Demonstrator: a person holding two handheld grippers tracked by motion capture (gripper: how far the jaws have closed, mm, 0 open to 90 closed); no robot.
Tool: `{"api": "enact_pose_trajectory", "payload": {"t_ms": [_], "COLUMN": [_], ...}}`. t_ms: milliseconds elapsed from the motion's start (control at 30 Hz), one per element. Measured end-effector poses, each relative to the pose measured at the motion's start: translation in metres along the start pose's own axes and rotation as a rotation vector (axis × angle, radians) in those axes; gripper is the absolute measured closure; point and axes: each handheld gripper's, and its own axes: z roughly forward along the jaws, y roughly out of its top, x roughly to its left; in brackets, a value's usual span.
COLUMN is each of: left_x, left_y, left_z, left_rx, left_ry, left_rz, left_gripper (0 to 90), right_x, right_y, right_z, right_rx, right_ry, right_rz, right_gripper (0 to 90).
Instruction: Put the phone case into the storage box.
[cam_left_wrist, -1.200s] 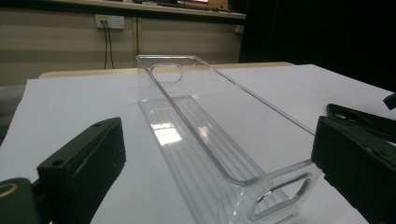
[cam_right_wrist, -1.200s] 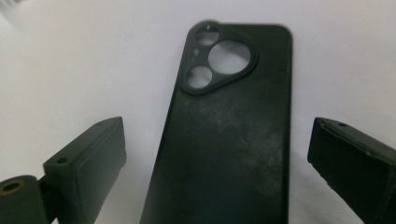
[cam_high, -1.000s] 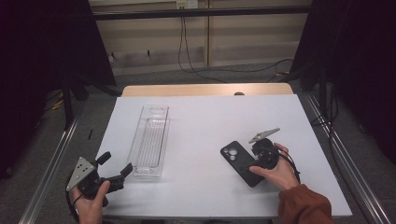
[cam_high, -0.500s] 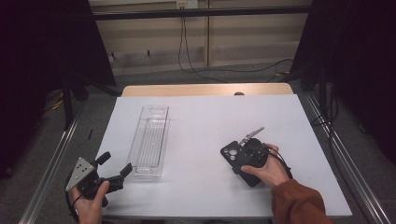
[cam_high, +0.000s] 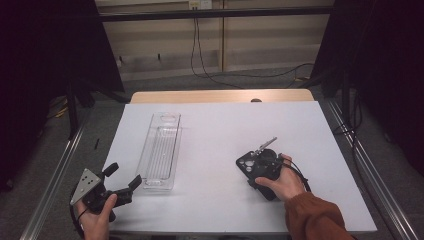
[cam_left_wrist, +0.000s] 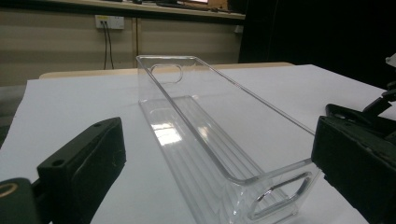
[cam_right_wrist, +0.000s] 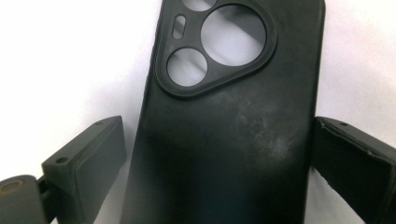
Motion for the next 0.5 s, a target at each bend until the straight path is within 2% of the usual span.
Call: {"api": "enact_pose_trajectory", "payload": {"t_ms": [233,500], "left_x": [-0.0005,-0.0010], "left_y": [-0.0001,-0.0002], "left_z": [0.0001,0.0006], "left_rx": [-0.002,0.000], "left_ry": [0.001,-0.002], "left_rz": [-0.003,-0.003], "left_gripper": [3.0,3.0], "right_x": [0.0003,-0.0033], "right_y": [0.0047,0.0070], "right_z": [0.0000,-0.0024], "right_rx": [0.039,0.057], "right_ry": [-0.002,0.008], "right_rz": [0.005,-0.011], "right_gripper": [5.4,11.4]}}
